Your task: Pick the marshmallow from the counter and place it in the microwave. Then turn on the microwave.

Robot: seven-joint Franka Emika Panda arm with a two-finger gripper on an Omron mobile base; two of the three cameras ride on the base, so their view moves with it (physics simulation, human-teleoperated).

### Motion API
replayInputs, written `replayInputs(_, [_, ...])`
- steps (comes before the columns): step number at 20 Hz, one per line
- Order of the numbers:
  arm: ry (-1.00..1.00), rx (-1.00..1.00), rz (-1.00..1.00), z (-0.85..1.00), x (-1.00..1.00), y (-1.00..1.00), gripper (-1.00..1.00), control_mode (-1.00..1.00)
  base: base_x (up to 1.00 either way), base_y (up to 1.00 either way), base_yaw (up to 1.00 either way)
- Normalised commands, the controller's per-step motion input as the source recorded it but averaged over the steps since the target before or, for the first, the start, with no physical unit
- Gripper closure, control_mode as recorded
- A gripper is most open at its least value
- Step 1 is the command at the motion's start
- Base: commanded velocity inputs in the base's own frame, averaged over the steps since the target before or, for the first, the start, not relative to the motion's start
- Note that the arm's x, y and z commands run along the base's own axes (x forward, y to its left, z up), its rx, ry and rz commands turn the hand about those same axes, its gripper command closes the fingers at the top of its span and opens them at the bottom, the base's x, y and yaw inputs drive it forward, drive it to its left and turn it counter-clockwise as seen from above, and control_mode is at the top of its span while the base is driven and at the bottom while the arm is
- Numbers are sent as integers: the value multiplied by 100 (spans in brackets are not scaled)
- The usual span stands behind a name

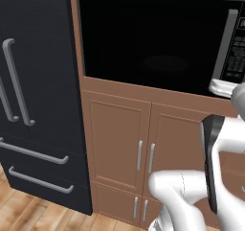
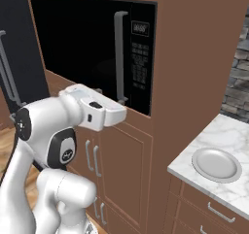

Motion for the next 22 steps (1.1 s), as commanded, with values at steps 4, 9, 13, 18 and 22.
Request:
replayInputs(4, [0, 0, 0, 0, 18, -4, -100, -100, 0, 0, 0])
replayInputs(9, [0, 0, 0, 0, 12, -11, -100, -100, 0, 0, 0])
replayInputs(13, [0, 0, 0, 0, 1, -14, -100, -100, 0, 0, 0])
replayInputs(18, [0, 0, 0, 0, 3, -1, -100, -100, 0, 0, 0])
replayInputs(22, [0, 0, 0, 0, 3, 0, -100, -100, 0, 0, 0])
